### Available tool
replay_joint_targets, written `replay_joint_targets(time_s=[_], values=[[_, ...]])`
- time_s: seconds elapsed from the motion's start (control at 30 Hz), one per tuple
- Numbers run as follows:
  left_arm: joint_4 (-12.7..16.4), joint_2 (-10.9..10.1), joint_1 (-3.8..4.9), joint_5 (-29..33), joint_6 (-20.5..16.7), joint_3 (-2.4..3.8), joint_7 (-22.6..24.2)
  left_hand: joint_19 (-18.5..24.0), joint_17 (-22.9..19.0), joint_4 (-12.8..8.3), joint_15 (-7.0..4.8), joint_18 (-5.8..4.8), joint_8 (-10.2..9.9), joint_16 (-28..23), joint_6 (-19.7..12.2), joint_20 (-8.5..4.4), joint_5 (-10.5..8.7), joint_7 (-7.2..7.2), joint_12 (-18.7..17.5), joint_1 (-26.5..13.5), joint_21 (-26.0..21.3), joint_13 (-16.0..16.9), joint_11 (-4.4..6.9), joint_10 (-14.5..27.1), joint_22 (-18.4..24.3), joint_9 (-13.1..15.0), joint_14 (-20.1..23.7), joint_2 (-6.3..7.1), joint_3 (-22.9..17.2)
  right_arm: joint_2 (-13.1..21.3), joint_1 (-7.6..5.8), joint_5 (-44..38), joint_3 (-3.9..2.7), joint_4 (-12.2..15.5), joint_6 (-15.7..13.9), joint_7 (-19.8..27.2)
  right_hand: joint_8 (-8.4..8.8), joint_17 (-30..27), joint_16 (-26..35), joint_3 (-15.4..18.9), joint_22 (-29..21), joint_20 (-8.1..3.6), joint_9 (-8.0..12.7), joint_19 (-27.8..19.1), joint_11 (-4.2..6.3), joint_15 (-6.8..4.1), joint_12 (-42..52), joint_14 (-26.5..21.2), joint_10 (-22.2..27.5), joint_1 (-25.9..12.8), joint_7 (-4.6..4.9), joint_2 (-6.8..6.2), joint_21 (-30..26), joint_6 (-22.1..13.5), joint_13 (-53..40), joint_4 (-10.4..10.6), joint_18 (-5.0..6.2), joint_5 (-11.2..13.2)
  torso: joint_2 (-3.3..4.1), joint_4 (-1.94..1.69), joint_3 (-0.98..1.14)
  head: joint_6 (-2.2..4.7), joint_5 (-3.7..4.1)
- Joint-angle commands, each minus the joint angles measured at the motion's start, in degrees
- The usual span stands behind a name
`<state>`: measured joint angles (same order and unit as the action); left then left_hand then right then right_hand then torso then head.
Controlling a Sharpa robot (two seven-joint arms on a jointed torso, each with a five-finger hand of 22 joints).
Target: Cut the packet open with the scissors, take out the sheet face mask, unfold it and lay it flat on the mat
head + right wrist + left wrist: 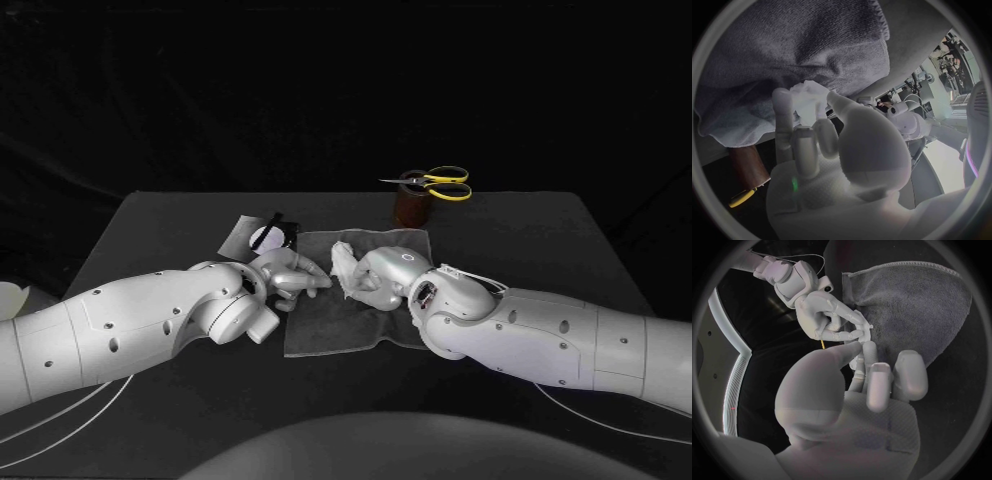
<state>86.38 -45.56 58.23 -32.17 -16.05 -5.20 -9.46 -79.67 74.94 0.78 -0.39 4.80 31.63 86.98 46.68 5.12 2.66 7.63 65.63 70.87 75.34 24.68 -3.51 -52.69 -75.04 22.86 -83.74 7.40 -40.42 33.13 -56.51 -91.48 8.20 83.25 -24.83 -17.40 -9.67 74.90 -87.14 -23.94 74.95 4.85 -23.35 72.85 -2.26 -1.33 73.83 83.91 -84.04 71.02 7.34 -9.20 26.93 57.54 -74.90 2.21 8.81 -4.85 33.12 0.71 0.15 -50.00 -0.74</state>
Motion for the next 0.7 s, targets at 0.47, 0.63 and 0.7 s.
replay_joint_targets(time_s=[0.47,0.63,0.7], values=[[0.0,0.3,-0.02,-0.1,0.6,0.02,-1.1,-0.4,1.1,0.1,0.14,-0.38,-0.2,0.3,0.0,0.0,0.13,0.6,0.5,-0.3,0.3,0.3,-0.08,0.0,-0.1,-0.1,-0.7,0.3,-0.6,-1.7,0.3,-1.6,0.03,-1.9,3.1,-1.4,0.03,8.7,0.1,-1.0,1.6,0.19,0.0,-0.3,-0.08,0.17,-0.2,3.3,0.2,0.9,-0.28,1.27,-0.2,1.2,-4.6,-0.2,0.53,0.5,0.01,-0.01,-0.03,0.0,-0.29],[0.0,0.3,-0.01,0.0,0.7,0.02,-1.1,-0.4,1.1,0.2,0.15,-0.37,-0.2,0.3,0.0,0.01,0.13,0.61,0.5,-0.3,0.3,0.3,-0.1,0.0,-0.1,-0.1,-0.7,0.33,-0.6,-1.8,0.34,-1.9,0.05,-2.0,3.0,-1.4,-0.57,9.1,-0.1,-3.0,1.9,-0.11,-0.2,0.1,0.46,-0.26,0.1,3.5,0.1,3.0,-0.91,3.0,0.7,2.8,-4.7,-1.4,0.46,1.7,-0.03,0.01,-0.03,0.0,-0.32],[0.0,0.3,-0.01,0.0,0.7,0.02,-1.2,-0.4,1.1,0.2,0.15,-0.37,-0.2,0.3,0.0,0.01,0.13,0.61,0.5,-0.3,0.3,0.3,-0.1,0.0,-0.1,-0.1,-0.7,0.33,-0.6,-1.8,0.35,-2.1,0.06,-2.1,3.0,-1.4,-1.03,9.3,-0.2,-3.8,2.1,-0.28,-0.5,0.3,0.72,-0.47,0.3,3.6,0.0,3.6,-1.23,3.47,1.3,3.6,-4.8,-2.0,0.39,1.8,-0.03,0.02,-0.02,0.0,-0.32]])
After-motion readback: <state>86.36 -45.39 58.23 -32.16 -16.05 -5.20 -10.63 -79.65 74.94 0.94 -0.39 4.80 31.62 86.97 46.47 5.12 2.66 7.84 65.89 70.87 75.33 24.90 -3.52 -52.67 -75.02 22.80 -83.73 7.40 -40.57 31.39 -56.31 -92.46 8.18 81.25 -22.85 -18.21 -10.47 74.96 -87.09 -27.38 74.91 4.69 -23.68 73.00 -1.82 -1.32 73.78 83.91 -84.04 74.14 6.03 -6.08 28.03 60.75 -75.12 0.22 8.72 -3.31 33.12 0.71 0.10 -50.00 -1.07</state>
